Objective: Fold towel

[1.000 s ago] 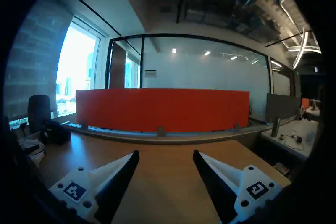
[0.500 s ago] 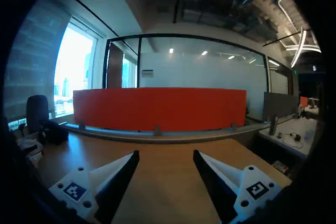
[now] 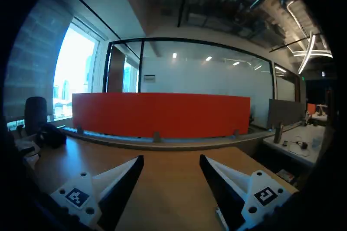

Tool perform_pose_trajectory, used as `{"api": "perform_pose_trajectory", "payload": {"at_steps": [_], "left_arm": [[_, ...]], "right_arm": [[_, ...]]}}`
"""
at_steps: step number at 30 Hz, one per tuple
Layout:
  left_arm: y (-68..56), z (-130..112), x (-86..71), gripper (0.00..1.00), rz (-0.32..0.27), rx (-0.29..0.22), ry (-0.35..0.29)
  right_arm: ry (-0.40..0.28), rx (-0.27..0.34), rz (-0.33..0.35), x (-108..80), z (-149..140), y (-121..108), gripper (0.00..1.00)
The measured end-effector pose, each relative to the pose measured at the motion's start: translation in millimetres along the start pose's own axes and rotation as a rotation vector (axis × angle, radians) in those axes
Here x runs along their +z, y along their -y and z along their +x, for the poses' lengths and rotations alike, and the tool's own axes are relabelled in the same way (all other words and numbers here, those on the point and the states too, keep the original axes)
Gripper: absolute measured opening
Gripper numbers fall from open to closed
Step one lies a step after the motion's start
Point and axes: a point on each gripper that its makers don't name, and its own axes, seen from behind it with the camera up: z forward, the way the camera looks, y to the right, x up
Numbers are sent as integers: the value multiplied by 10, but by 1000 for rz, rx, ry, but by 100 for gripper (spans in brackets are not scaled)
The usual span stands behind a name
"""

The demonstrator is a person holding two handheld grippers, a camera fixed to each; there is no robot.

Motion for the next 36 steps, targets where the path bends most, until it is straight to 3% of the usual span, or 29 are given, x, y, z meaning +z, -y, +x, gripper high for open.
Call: {"api": "perform_pose_trajectory", "payload": {"at_steps": [14, 36], "left_arm": [[6, -10, -6, 94, 0, 0, 0], [-4, -10, -4, 94, 0, 0, -1]], "right_arm": [[-16, 42, -5, 78, -378, -123, 99], [-6, 43, 57, 247, -928, -1, 99]]}}
